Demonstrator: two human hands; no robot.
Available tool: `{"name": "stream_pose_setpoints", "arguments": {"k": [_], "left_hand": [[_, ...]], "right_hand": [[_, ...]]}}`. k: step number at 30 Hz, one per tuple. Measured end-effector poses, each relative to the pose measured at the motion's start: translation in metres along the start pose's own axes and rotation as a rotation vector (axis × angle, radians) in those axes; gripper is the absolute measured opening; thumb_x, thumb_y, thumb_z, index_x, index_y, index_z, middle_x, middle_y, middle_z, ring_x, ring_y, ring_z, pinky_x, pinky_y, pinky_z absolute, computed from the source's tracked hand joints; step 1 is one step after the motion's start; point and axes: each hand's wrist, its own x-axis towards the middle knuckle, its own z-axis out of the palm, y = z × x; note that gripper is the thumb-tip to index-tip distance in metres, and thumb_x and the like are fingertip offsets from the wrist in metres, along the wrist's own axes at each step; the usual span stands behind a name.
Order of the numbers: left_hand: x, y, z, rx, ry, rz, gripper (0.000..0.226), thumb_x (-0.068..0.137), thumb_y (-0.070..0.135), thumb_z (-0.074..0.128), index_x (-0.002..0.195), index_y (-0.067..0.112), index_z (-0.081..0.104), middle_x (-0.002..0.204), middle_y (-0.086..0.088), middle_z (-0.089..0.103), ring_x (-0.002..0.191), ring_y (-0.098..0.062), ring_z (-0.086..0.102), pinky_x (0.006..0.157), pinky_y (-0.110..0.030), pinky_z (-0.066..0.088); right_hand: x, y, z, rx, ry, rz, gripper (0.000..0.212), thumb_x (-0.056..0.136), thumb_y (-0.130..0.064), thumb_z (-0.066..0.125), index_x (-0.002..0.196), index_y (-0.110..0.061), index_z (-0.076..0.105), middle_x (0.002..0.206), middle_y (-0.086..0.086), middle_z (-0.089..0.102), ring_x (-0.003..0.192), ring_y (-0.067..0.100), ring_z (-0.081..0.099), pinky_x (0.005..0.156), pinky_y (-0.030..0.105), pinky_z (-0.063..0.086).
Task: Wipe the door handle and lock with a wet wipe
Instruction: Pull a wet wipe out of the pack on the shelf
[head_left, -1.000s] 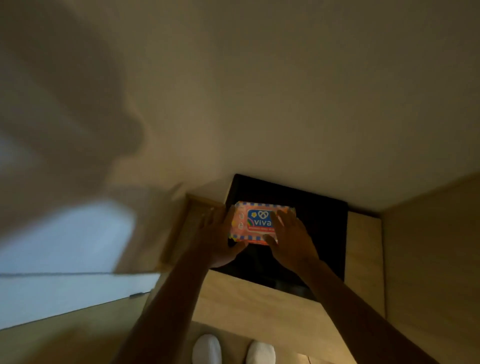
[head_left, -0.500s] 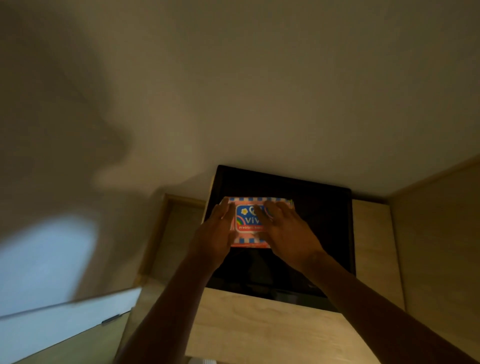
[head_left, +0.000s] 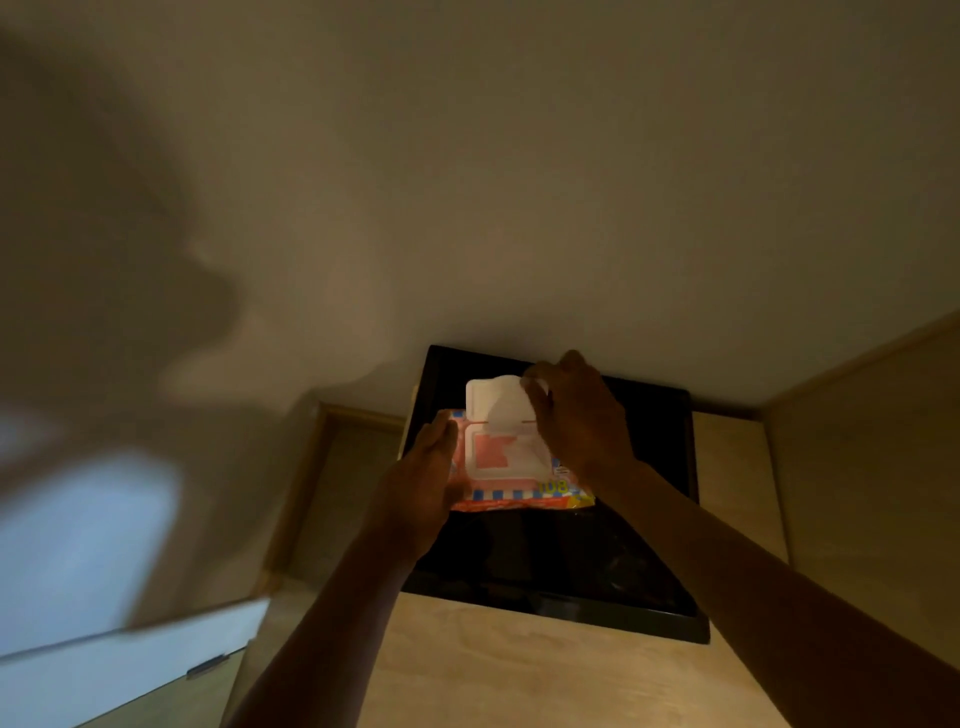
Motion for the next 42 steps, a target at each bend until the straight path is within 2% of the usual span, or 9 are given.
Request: {"name": "stream_pose_setpoints", "arguments": {"k": [4,9,14,18,22,25,32,35,42], "left_hand": [[0.001,-0.007,0.002,-0.027,-0.004,0.011,0.062,0.092,0.047,0.054,0.143,0.02,0.034,0.146,0.0,0.039,0.125,-0.016,0.053,0.081,-0.032,0.06],[0.002,0.013,-0.005,0.111,0.068,0.054,0.068,0.083,0.036,0.069,0.143,0.02,0.039,0.148,0.0,0.036,0.131,-0.018,0.042,0.093,-0.022,0.046],[0.012,0.026,-0.009,0.159,-0.025,-0.027,0.069,0.089,0.037,0.063,0.148,0.022,0.031,0.151,-0.002,0.032,0.135,-0.02,0.037,0.103,-0.033,0.044],[0.013,0.025,-0.007,0.191,-0.054,-0.047,0.067,0.09,0.034,0.062,0.147,0.019,0.032,0.152,-0.002,0.031,0.137,-0.018,0.036,0.104,-0.031,0.045],[0.012,0.025,-0.008,0.245,-0.089,-0.062,0.069,0.09,0.034,0.062,0.148,0.018,0.03,0.152,-0.001,0.029,0.137,-0.018,0.035,0.104,-0.031,0.045],[0.012,0.027,-0.009,0.248,-0.102,-0.069,0.068,0.09,0.033,0.062,0.148,0.018,0.03,0.152,0.0,0.028,0.137,-0.018,0.035,0.103,-0.03,0.045],[0.017,0.028,-0.007,0.155,-0.08,-0.119,0.067,0.087,0.035,0.066,0.144,0.015,0.037,0.144,-0.002,0.036,0.131,-0.019,0.04,0.101,-0.034,0.048],[0.018,0.027,-0.004,0.152,-0.071,-0.134,0.069,0.085,0.037,0.067,0.143,0.015,0.038,0.143,-0.003,0.037,0.132,-0.02,0.039,0.103,-0.036,0.047],[0.02,0.02,-0.003,0.135,-0.036,-0.127,0.066,0.083,0.029,0.072,0.14,0.016,0.043,0.142,-0.002,0.04,0.13,-0.02,0.042,0.102,-0.035,0.047]], "right_hand": [[0.008,0.007,0.005,0.283,0.012,0.225,0.02,0.09,-0.026,0.06,0.104,-0.018,0.048,0.083,0.005,0.06,0.079,0.024,0.062,0.07,0.044,0.055],[-0.007,0.023,0.013,0.35,-0.047,0.193,0.014,0.09,-0.011,0.056,0.082,-0.021,0.062,0.085,-0.006,0.066,0.075,0.007,0.062,0.079,0.04,0.056],[-0.029,0.033,0.01,0.193,-0.282,0.032,0.025,0.087,-0.032,0.066,0.111,-0.025,0.064,0.116,-0.004,0.055,0.101,0.011,0.056,0.084,0.022,0.048],[-0.044,0.035,0.011,0.27,-0.293,-0.004,0.048,0.075,-0.037,0.078,0.118,-0.027,0.06,0.124,-0.008,0.051,0.108,0.009,0.053,0.087,0.023,0.052],[-0.049,0.032,0.007,0.281,-0.339,0.015,0.051,0.075,-0.028,0.079,0.121,-0.024,0.058,0.133,-0.005,0.051,0.118,0.014,0.052,0.097,0.033,0.05],[-0.05,0.033,0.005,0.244,-0.404,0.034,0.057,0.08,-0.026,0.075,0.131,-0.023,0.051,0.135,-0.006,0.05,0.12,0.012,0.051,0.098,0.028,0.048],[-0.038,0.026,0.003,-0.038,-0.364,-0.138,0.022,0.095,-0.027,0.054,0.109,-0.02,0.069,0.127,-0.001,0.055,0.114,0.018,0.054,0.095,0.029,0.045],[-0.042,0.018,0.0,-0.005,-0.304,-0.098,0.023,0.092,-0.034,0.058,0.111,-0.022,0.065,0.126,-0.001,0.052,0.115,0.017,0.051,0.094,0.033,0.048],[-0.038,0.022,0.013,-0.103,-0.441,-0.156,0.035,0.092,-0.031,0.058,0.126,-0.026,0.058,0.136,0.001,0.046,0.125,0.02,0.044,0.101,0.037,0.044]]}}
